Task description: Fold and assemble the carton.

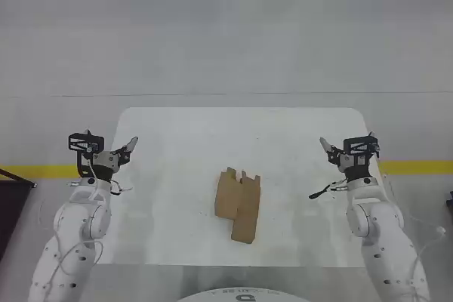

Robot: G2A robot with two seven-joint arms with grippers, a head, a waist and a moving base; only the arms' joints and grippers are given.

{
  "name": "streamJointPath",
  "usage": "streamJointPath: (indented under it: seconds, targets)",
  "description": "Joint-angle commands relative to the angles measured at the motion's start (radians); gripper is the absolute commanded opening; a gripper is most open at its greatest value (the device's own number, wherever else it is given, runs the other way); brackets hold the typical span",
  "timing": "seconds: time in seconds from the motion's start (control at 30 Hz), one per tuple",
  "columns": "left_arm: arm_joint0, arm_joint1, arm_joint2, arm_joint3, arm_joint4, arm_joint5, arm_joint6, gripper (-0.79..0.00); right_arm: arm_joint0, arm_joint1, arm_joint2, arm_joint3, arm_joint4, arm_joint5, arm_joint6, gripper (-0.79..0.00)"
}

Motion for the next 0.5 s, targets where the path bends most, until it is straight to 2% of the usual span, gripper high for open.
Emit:
streamJointPath:
  seconds: [0.0,0.27,0.4,0.47]
  targets:
    - [0.000,0.000,0.000,0.000,0.000,0.000,0.000,0.000,0.000,0.000,0.000,0.000,0.000,0.000,0.000,0.000]
    - [-0.001,-0.001,0.002,0.001,-0.011,-0.004,-0.005,0.000,0.000,0.000,0.000,0.000,0.000,0.000,0.000,0.000]
    - [-0.035,-0.005,0.006,-0.003,-0.143,-0.051,-0.082,0.000,0.000,0.000,0.000,0.000,0.000,0.000,0.000,0.000]
    - [-0.052,-0.009,0.008,-0.009,-0.271,-0.086,-0.148,0.000,0.000,0.000,0.000,0.000,0.000,0.000,0.000,0.000]
